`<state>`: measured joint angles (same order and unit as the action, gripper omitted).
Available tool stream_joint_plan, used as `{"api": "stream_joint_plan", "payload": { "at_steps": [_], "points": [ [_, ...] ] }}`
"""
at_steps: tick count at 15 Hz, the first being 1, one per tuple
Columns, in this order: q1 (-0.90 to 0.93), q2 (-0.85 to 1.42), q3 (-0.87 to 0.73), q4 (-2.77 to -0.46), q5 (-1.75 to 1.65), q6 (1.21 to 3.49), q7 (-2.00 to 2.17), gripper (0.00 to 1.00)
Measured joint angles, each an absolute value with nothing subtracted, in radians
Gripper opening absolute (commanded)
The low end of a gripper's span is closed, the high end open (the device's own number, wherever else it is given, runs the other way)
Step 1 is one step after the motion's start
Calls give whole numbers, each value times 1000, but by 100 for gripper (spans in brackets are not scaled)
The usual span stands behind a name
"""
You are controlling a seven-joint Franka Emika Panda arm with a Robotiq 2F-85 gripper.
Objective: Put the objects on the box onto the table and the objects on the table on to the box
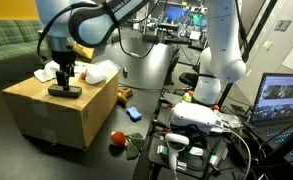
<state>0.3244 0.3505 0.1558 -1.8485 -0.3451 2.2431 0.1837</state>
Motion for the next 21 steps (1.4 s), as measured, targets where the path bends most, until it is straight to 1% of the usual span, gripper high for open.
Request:
{"api": "stream_joint_plan", "payload": {
  "at_steps": [5,13,16,21],
  "points": [
    [303,143,172,-1954,-246,2197,153,100],
    [296,-309,216,-2249,-40,2022,168,100],
    [296,-478,228,-2385,2,2013,200,100],
    [295,-691,233,-2580,18,2029,261,100]
  ]
}}
